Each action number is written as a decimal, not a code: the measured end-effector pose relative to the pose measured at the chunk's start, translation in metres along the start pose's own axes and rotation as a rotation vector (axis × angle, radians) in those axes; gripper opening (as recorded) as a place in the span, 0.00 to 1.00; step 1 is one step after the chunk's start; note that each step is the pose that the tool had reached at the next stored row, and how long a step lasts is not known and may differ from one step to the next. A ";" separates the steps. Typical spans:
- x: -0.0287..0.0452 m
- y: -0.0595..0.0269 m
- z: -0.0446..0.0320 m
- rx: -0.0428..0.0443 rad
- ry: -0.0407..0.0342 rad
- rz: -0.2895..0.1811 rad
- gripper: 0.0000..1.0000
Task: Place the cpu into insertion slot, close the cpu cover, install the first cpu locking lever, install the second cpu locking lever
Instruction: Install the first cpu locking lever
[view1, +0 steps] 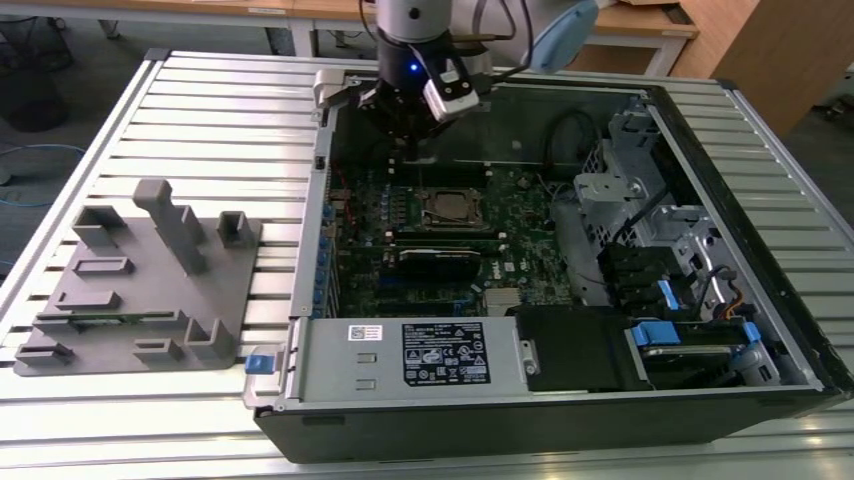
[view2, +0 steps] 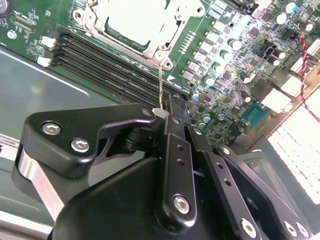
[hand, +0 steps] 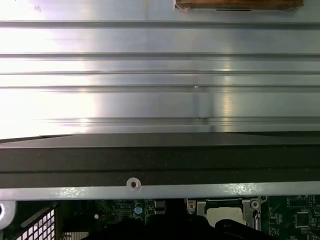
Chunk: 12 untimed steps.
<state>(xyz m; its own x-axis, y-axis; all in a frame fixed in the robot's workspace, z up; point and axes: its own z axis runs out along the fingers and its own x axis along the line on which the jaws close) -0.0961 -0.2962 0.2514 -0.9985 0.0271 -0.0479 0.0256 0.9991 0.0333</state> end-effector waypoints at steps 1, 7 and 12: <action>-0.0008 0.0000 0.0000 0.0000 0.0001 0.000 0.10; -0.0054 0.0000 0.0003 0.0000 0.0000 0.000 0.10; -0.0084 0.0000 0.0005 0.0000 0.0000 0.000 0.10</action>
<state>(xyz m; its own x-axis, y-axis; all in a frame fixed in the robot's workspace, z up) -0.0877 -0.2964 0.2513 -0.9985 0.0271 -0.0479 0.0256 0.9991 0.0333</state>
